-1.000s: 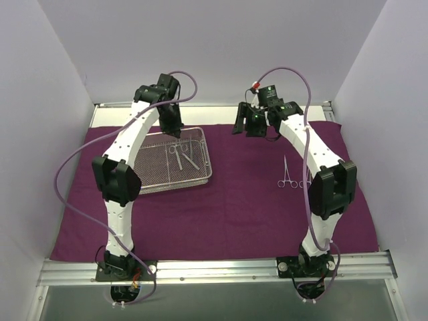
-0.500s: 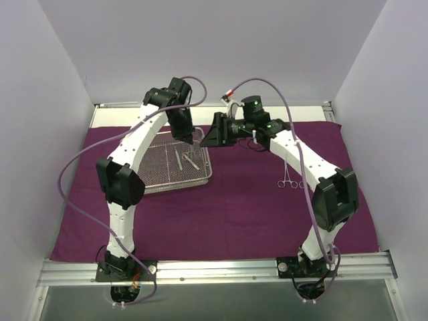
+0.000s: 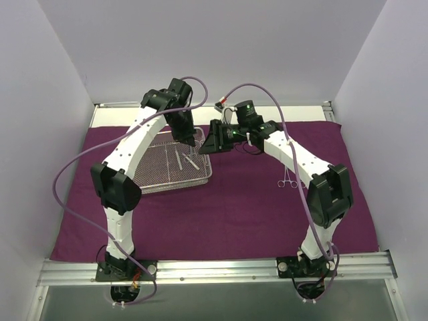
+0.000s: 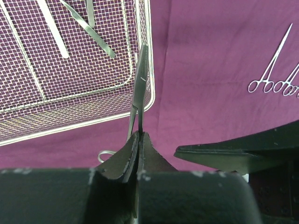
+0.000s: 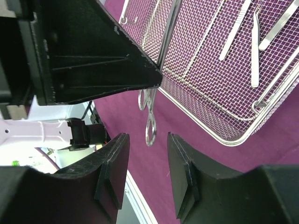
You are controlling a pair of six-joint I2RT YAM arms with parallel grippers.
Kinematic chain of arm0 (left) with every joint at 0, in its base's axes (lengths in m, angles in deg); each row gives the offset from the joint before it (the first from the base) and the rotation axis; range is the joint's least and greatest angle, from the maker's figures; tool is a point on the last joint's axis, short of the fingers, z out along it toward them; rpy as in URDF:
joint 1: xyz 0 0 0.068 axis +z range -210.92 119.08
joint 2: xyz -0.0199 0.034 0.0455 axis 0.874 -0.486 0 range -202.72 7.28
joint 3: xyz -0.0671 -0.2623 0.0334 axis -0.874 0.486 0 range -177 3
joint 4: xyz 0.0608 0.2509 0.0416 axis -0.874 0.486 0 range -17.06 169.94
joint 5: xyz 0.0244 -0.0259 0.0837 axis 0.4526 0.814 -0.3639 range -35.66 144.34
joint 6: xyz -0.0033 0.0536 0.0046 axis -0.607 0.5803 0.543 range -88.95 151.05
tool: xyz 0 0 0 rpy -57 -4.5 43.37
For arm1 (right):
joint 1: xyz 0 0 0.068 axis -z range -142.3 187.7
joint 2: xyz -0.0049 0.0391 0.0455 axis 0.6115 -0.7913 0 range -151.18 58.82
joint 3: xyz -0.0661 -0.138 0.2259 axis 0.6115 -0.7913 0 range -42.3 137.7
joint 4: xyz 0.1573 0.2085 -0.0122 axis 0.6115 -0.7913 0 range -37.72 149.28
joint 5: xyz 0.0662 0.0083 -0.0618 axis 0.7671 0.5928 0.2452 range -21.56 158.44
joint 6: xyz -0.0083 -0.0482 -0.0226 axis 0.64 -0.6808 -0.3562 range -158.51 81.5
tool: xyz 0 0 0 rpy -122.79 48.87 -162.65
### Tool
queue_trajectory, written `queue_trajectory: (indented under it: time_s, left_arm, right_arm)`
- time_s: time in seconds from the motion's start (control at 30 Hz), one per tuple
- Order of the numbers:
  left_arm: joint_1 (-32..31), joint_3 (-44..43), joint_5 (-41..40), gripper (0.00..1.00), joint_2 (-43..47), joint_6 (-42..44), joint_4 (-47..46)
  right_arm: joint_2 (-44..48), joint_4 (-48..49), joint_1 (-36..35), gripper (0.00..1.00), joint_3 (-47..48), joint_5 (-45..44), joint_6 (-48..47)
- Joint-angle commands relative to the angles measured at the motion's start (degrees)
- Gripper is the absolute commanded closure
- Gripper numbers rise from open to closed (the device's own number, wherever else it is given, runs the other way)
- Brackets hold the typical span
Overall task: Open and lay out the surgical kit
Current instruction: Place the medical item in the surgical kit.
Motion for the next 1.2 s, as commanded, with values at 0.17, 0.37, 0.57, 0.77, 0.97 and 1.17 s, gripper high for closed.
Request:
queue_trajectory:
  time_s: [0.17,0.37,0.57,0.77,0.97,1.17]
  left_arm:
    - [-0.33,0.33,1.38,0.98,3.44,-1.0,-2.07]
    - [-0.33,-0.02,1.99,0.98,3.61,-0.82,-2.16]
    - [-0.25,-0.02,2.78,0.98,3.88,-0.21,-2.51]
    - [1.51,4.36,4.02,0.53,7.12,2.34,-5.84]
    - [8.89,13.23,0.94,0.41,16.61,7.96,-11.38]
    - [15.65,31.75,5.31,0.42,25.58,14.11,-19.38]
  right_arm:
    - [-1.52,0.34,-0.76,0.63,0.11,0.54,-1.04]
    - [-2.31,1.92,-1.46,0.67,-0.85,1.07,0.37]
    - [-3.27,4.47,-1.64,0.96,-1.12,1.95,2.3]
    - [-1.61,9.31,-0.77,1.0,-4.88,1.43,6.08]
    - [5.32,15.38,6.68,1.0,-14.46,2.65,12.67]
    - [8.59,-2.88,20.23,1.0,-17.73,8.27,0.16]
